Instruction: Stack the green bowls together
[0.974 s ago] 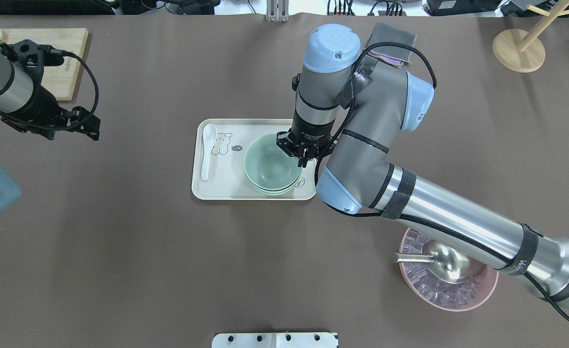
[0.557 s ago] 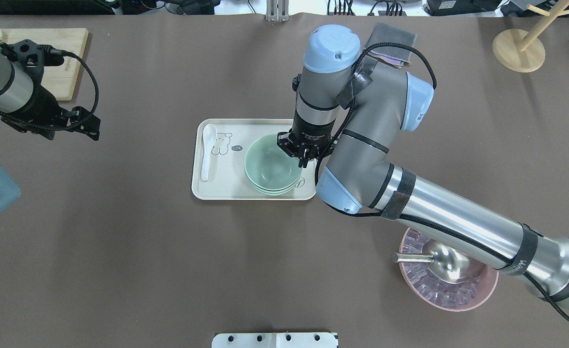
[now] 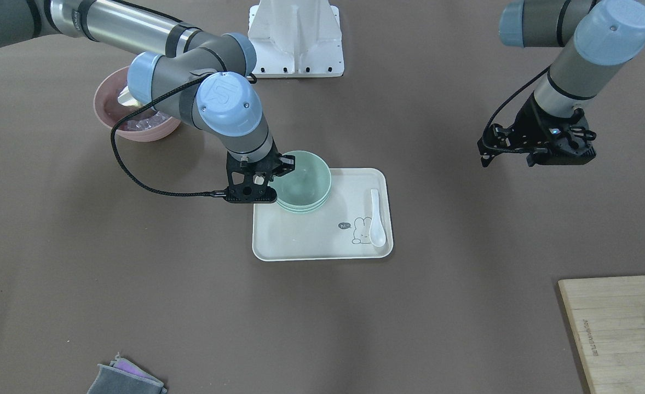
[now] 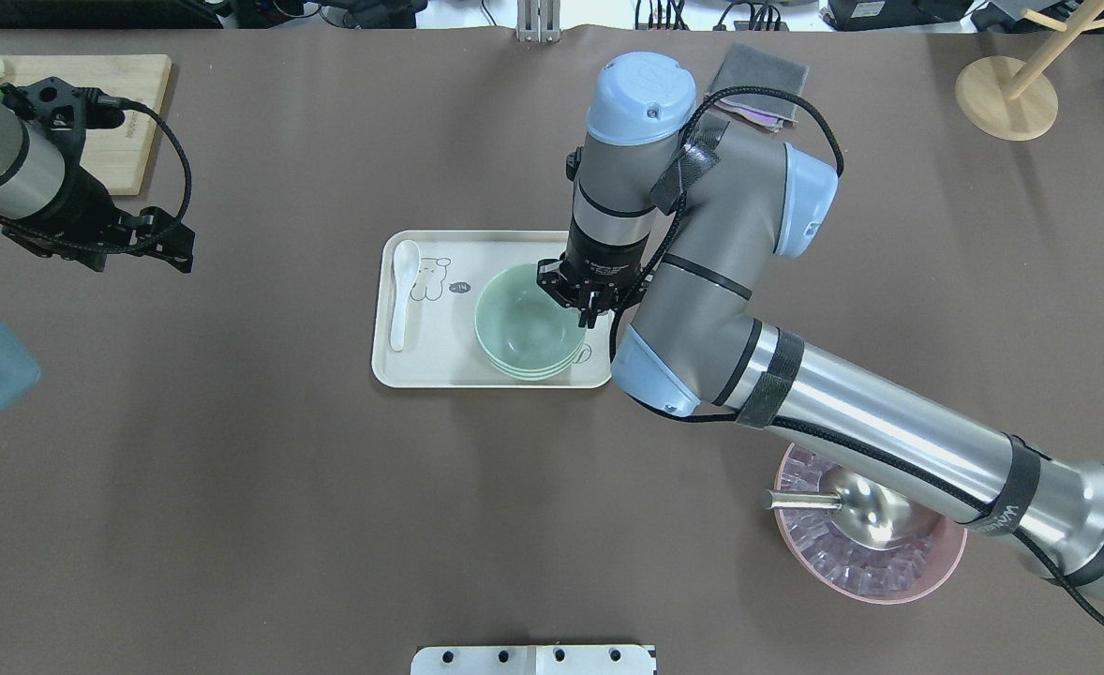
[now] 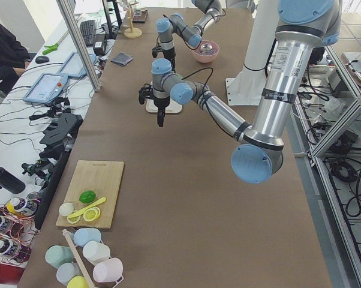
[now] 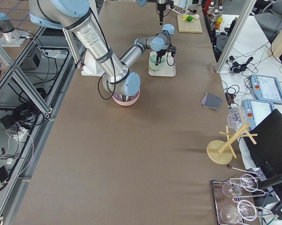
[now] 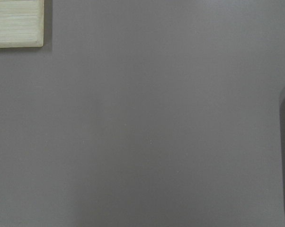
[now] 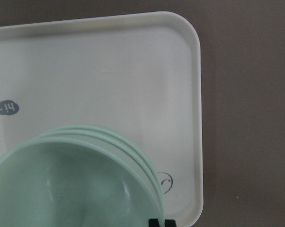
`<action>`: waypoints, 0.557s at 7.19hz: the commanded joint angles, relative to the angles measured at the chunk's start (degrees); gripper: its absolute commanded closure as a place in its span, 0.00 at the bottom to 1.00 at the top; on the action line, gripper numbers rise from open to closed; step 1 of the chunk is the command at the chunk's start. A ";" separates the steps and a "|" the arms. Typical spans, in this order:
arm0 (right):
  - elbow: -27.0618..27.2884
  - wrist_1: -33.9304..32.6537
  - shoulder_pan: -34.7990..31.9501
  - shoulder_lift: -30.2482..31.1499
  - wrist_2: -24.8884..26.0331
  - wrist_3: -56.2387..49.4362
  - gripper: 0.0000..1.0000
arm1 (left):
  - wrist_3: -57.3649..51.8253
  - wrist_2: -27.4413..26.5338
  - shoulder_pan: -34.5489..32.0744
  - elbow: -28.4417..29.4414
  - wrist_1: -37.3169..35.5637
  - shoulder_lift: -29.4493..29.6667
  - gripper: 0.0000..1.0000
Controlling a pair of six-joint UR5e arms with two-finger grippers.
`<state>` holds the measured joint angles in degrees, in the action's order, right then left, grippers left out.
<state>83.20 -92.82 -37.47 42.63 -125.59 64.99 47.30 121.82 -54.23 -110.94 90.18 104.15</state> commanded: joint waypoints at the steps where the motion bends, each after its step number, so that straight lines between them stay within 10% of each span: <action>1: -0.05 0.36 0.03 0.00 0.00 0.04 1.00 | -0.01 -0.09 0.00 -0.07 0.00 0.00 0.02; 2: -0.05 3.23 -0.05 0.35 0.00 0.31 0.02 | -0.01 0.00 0.00 0.02 0.00 0.00 0.02; 4: 0.64 3.79 -1.27 0.18 -1.57 0.22 0.00 | -0.01 -0.09 0.00 0.02 0.00 0.00 0.02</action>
<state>83.39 -89.47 -37.87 42.89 -126.03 65.21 47.29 121.75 -54.23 -110.93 90.17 104.15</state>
